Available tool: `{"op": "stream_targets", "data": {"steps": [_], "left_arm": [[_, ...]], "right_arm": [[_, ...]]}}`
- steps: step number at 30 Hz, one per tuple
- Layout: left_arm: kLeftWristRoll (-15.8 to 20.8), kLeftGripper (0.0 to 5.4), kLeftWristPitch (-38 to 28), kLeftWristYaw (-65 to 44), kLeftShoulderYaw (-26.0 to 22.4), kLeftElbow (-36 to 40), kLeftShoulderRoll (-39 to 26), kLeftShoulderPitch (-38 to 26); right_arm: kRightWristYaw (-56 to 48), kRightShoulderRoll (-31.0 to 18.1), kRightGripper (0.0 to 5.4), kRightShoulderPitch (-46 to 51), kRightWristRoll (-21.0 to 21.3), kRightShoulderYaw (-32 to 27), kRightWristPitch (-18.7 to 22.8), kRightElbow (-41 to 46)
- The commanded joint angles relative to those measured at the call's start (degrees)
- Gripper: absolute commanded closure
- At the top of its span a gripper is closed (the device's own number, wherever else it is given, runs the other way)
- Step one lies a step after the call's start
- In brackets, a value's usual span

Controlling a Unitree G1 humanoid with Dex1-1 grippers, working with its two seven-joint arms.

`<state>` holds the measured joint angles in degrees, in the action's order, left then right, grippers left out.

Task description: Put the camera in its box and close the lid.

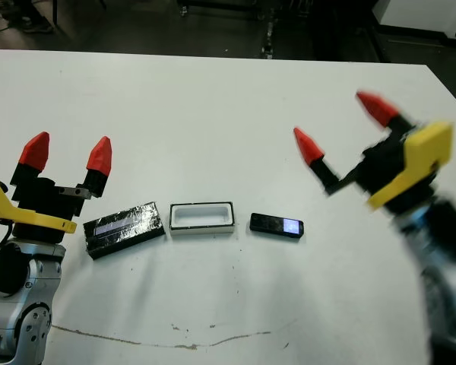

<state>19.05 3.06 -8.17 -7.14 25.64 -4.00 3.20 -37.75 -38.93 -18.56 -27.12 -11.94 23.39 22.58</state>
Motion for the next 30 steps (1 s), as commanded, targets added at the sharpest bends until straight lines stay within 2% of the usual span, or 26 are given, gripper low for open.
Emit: {"op": "stream_targets", "data": {"steps": [1, 5, 12, 15, 17, 19, 26, 30], "left_arm": [[-0.1, 0.02, 0.1, 0.0, 0.0, -0.7, 0.0, 0.6], [0.4, 0.02, 0.0, -0.4, -0.1, -0.9, 0.0, 0.4], [0.1, 0.02, -0.4, -0.3, 0.0, -0.9, -0.1, 0.7], [0.1, 0.02, -0.6, -0.3, -0.1, -1.0, -0.1, 0.7], [-0.2, 0.02, -0.4, 0.0, 0.0, -0.8, 0.0, 0.8], [-0.3, 0.02, -0.3, 0.1, 0.0, -0.7, -0.1, 0.9], [-0.2, 0.02, -1.1, -0.7, -0.1, -1.4, -0.2, 0.7], [-0.4, 0.02, -0.8, -0.3, 0.0, -1.2, 0.0, 0.7]], "right_arm": [[-6.7, -5.1, 0.0, -6.4, 0.0, 3.7, 3.7, -6.4], [-12.7, -8.3, 0.0, -12.6, 3.8, 9.6, 3.9, -10.6], [-18.3, -8.2, 0.0, -17.7, 9.6, 18.7, 4.7, -12.5], [-20.2, -7.7, 0.0, -18.2, 12.7, 22.8, 3.7, -13.0], [-21.1, -6.9, 0.0, -18.1, 14.3, 24.4, 1.5, -13.5], [-21.8, -6.0, 0.0, -17.7, 15.1, 25.6, 0.9, -13.8], [-23.4, -5.3, 0.0, -16.8, 15.1, 27.7, 6.5, -12.8], [-24.4, -5.6, 0.0, -15.6, 15.8, 28.9, 5.9, -12.9]]}}
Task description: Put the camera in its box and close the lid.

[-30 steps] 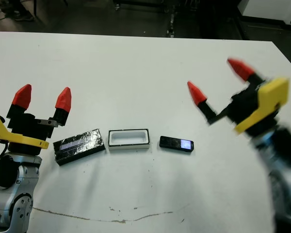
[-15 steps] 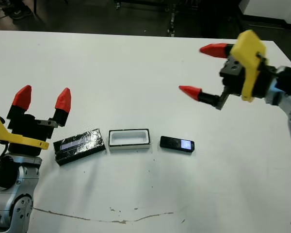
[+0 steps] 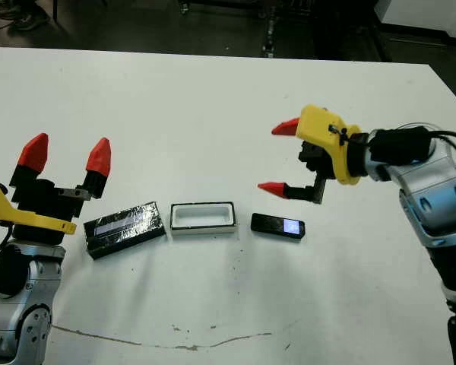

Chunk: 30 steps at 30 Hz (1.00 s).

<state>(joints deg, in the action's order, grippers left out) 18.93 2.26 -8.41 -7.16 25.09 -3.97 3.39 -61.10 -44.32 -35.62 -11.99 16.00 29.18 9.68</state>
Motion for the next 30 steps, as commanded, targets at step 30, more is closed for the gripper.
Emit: {"op": "stream_targets", "data": {"steps": [30], "left_arm": [[-0.4, 0.02, -0.4, 0.0, 0.0, -1.0, -0.1, 0.6]], "right_arm": [[-10.8, 2.2, 0.0, 0.6, 2.8, 6.2, 2.0, -9.4]]}}
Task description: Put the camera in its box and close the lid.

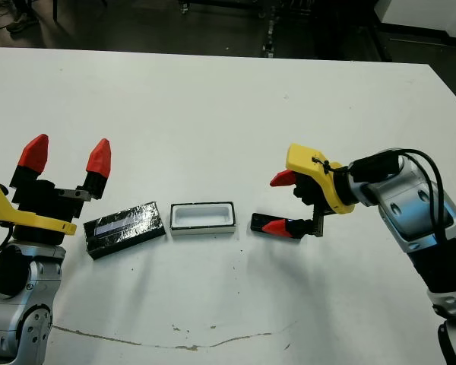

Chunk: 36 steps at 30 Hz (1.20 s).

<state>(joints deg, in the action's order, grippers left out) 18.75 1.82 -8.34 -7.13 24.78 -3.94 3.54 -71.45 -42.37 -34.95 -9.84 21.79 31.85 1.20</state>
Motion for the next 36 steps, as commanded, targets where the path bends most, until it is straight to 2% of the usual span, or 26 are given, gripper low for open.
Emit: {"op": "stream_targets", "data": {"steps": [1, 9, 13, 23, 28, 32, 36], "left_arm": [[-0.2, 0.02, 0.0, 0.0, 0.0, -0.7, -0.1, 0.4], [-0.2, 0.02, 0.1, 0.2, 0.0, -0.6, 0.1, 0.4], [-0.4, 0.02, 0.1, 0.3, 0.1, -0.6, 0.1, 0.4], [-0.1, 0.01, 0.1, 0.2, 0.0, -0.5, 0.1, 0.4], [-0.2, 0.0, 0.0, 0.4, 0.1, -0.5, 0.2, 0.5], [-0.4, 0.0, 0.0, 0.5, 0.2, -0.4, 0.2, 0.6], [-0.7, 0.0, -0.2, 0.6, 0.2, -0.5, 0.3, 0.5]], "right_arm": [[-0.5, 0.3, 0.0, 0.0, 0.7, 0.4, -0.5, -1.1], [-1.4, 1.2, 0.0, -0.2, 2.0, 1.1, -1.9, -2.8], [-1.9, 1.8, 0.0, 0.2, 2.2, 0.8, -4.2, -3.9], [-2.2, 2.3, 0.01, 0.4, 3.2, 1.9, -3.1, -4.0], [-1.8, 2.3, 0.52, 1.2, 3.9, 2.0, -4.7, -3.8], [-1.6, 2.6, 1.2, 1.7, 4.0, 1.8, -6.1, -4.5], [-0.8, 2.8, 1.86, 2.2, 4.6, 1.8, -5.2, -4.5]]}}
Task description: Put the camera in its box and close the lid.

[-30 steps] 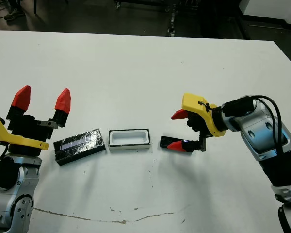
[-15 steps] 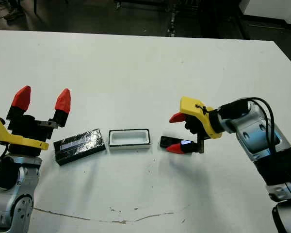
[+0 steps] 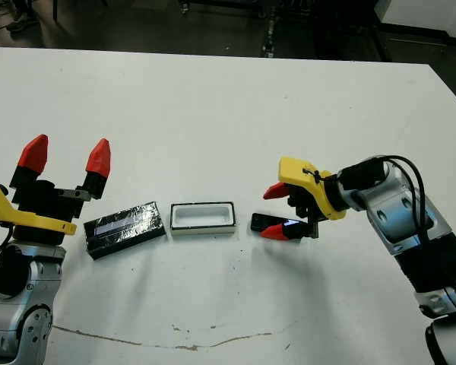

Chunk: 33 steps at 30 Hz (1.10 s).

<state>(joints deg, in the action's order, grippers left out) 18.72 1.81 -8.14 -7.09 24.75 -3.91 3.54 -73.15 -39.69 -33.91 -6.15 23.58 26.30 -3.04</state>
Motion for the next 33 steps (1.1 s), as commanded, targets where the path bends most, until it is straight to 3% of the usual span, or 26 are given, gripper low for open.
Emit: {"op": "stream_targets", "data": {"steps": [1, 11, 25, 33], "left_arm": [[-0.7, 0.0, -0.1, 0.4, 0.2, -0.4, 0.2, 0.6], [-0.1, 0.0, 0.2, 0.3, 0.0, -0.2, 0.1, 0.4], [0.4, 0.0, 0.3, 0.4, -0.2, -0.2, 0.3, 0.2], [0.2, 0.0, 0.3, 0.4, -0.1, -0.1, 0.1, 0.3]], "right_arm": [[1.2, 0.1, 2.02, 1.3, 1.1, 0.1, 0.5, -0.1], [3.8, 0.7, 3.68, 3.1, 2.3, -0.6, -2.4, -0.7], [2.7, 0.4, 3.71, 2.6, 4.3, 0.8, -4.9, -2.5], [7.3, 1.7, 3.71, 3.7, 3.1, -1.8, 0.5, -0.7]]}}
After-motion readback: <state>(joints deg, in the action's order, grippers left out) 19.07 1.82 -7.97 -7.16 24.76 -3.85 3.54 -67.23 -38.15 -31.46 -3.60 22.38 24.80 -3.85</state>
